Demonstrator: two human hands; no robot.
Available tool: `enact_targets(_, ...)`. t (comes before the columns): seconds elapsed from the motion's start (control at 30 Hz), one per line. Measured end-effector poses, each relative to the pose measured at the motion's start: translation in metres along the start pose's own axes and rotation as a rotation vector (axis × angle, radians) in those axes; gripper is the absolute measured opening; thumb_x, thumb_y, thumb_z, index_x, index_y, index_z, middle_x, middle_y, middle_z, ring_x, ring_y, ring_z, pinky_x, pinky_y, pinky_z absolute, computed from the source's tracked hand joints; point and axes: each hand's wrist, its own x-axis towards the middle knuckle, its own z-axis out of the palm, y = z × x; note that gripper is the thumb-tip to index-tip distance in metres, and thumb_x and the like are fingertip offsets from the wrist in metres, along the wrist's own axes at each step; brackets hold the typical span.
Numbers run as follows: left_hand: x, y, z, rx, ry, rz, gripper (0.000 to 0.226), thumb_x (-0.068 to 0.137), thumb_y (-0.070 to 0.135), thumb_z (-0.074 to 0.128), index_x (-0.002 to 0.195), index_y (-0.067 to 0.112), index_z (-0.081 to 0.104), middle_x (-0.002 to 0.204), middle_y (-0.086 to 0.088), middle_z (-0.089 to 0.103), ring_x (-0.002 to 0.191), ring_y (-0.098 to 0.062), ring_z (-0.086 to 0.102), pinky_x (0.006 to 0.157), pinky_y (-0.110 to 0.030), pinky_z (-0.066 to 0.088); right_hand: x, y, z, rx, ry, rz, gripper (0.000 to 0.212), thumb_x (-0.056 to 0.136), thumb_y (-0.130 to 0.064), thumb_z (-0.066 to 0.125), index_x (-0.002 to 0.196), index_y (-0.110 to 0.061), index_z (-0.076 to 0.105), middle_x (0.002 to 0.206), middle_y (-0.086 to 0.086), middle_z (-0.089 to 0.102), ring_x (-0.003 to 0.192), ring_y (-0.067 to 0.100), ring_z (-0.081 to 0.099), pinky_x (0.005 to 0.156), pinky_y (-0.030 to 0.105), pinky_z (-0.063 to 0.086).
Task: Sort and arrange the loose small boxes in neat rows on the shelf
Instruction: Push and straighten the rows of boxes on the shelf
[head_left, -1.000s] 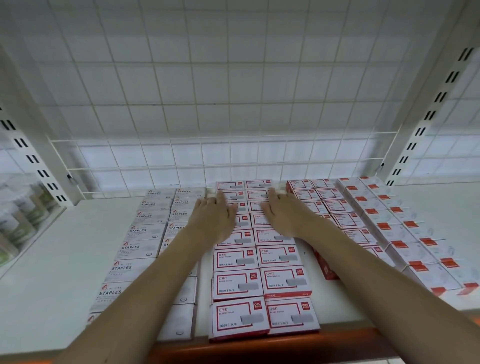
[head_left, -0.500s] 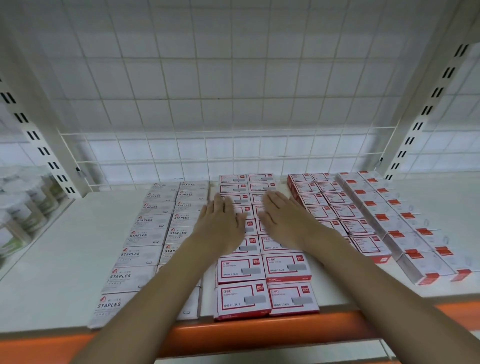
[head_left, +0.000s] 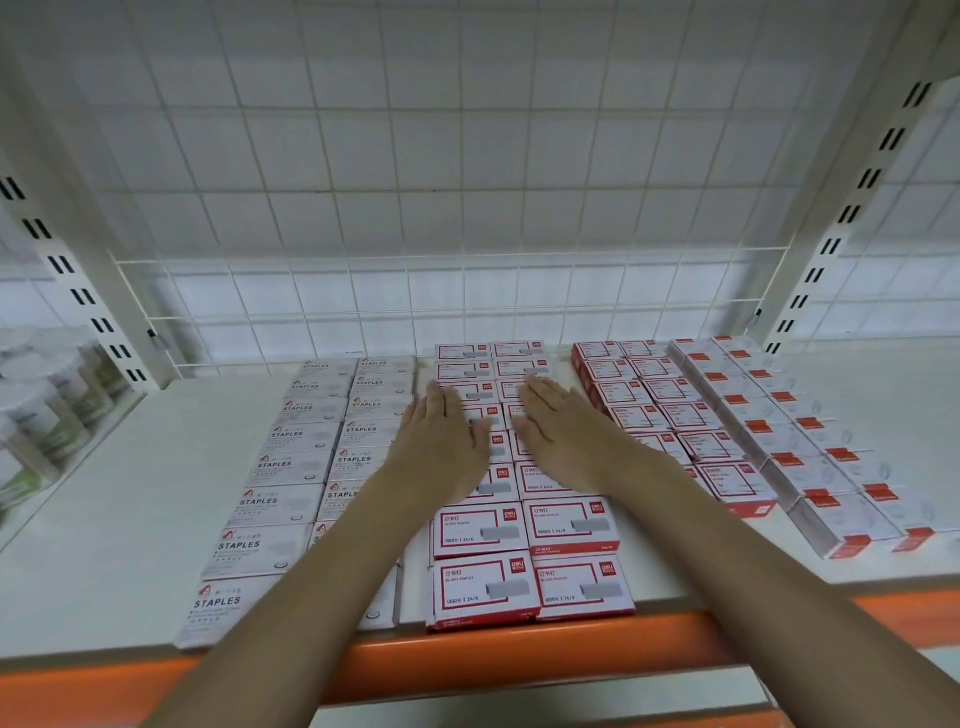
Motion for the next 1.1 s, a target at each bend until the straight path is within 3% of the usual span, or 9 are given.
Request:
enact_targets(0.23,-0.005,-0.001,-0.004,0.037,0.024,0.020,0.061,0.100,0.042,0.014,0.148,0.006,0.001,0.156,-0.016,-0.006,0.144,-0.026,-0.005,0.116,-0.037,-0.001,-0.006,-0.001,-0.004,-0.019,0.013,-0.011,0.057,0.101,-0.039,0.015,0.149,-0.012,0.004,0.157,0.002,-0.005,0.144,0.012,-0.006,0.114,0.033,-0.005)
enact_targets(0.47,-0.029,0.011,0.000,0.106,0.006,0.148,0.055,0.101,0.036,0.014,0.149,0.013,0.004,0.157,-0.005,-0.003,0.144,-0.017,-0.004,0.116,-0.034,-0.004,-0.031,-0.011,-0.002,-0.042,0.003,-0.076,0.054,0.101,-0.037,0.016,0.149,-0.013,0.009,0.157,0.000,0.001,0.143,0.009,-0.004,0.113,0.029,-0.006)
enact_targets(1.1,-0.033,0.014,0.004,0.110,-0.011,0.120,0.056,0.101,0.036,0.011,0.148,0.008,0.000,0.156,-0.009,-0.007,0.144,-0.018,-0.009,0.114,-0.030,-0.008,-0.031,-0.010,0.005,-0.055,0.007,-0.103,0.055,0.101,-0.037,0.016,0.149,-0.013,0.006,0.157,0.000,-0.002,0.143,0.009,-0.005,0.116,0.029,-0.005)
